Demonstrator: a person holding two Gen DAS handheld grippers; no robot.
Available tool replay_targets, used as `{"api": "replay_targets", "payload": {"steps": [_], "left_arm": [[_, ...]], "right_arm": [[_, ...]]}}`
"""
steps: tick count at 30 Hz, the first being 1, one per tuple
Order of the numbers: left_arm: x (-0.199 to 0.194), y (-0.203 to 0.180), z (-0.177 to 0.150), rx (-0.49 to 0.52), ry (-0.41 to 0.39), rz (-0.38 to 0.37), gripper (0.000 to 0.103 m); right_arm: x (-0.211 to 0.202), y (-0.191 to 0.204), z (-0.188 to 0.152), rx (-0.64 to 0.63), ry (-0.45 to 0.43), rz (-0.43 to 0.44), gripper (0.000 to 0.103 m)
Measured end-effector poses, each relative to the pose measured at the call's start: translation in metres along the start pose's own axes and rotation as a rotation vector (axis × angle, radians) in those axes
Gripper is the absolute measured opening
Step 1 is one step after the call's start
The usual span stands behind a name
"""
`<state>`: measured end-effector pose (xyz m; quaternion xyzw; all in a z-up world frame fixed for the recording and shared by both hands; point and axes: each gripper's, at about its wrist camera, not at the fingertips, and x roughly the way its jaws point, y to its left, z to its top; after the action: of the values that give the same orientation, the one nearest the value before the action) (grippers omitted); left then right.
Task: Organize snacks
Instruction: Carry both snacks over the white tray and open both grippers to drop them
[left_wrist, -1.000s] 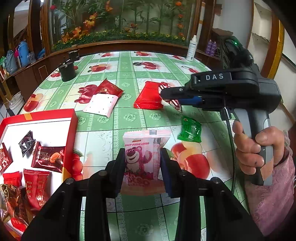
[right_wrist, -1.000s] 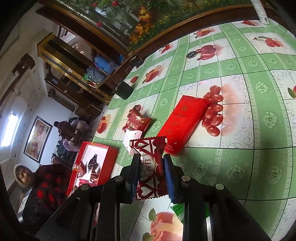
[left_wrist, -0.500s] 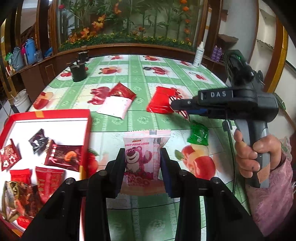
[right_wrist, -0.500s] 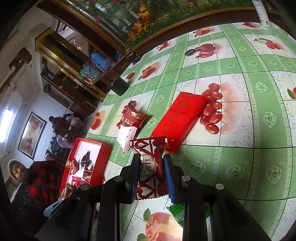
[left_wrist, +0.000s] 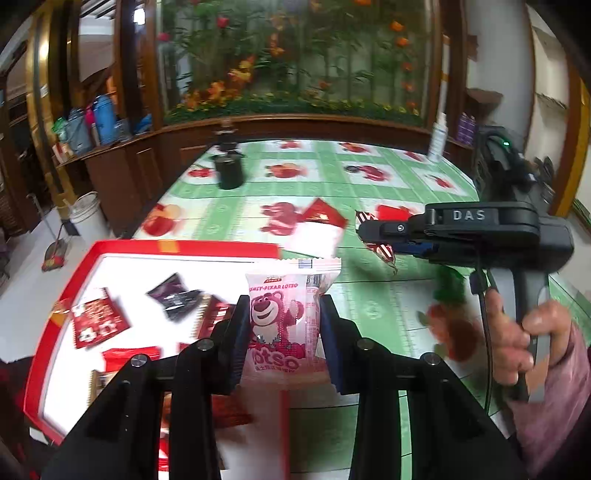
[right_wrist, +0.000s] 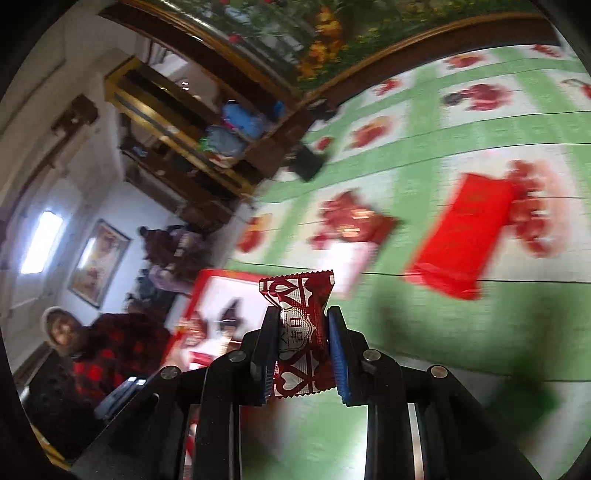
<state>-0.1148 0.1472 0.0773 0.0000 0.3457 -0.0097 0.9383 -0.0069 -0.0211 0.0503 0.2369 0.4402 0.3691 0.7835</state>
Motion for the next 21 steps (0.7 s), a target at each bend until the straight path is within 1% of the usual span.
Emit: {"api": "replay_targets", "payload": {"steps": [6, 9, 12, 21], "left_arm": [[-0.004, 0.029, -0.007, -0.047, 0.0, 0.042, 0.034], [-0.006, 0.041, -0.008, -0.066, -0.01, 0.062, 0.034], [-0.009, 0.051, -0.01, -0.069, -0.027, 0.101, 0.034], [-0.005, 0.079, -0.017, -0.108, -0.012, 0.143, 0.034]], "right_arm": [[0.023, 0.039, -0.012, -0.05, -0.014, 0.086, 0.027], [0.032, 0.05, -0.016, -0.055, -0.011, 0.104, 0.028], [0.041, 0.055, -0.019, -0.054, 0.002, 0.116, 0.028], [0.084, 0.089, -0.031, -0.09, 0.058, 0.162, 0.029]]}}
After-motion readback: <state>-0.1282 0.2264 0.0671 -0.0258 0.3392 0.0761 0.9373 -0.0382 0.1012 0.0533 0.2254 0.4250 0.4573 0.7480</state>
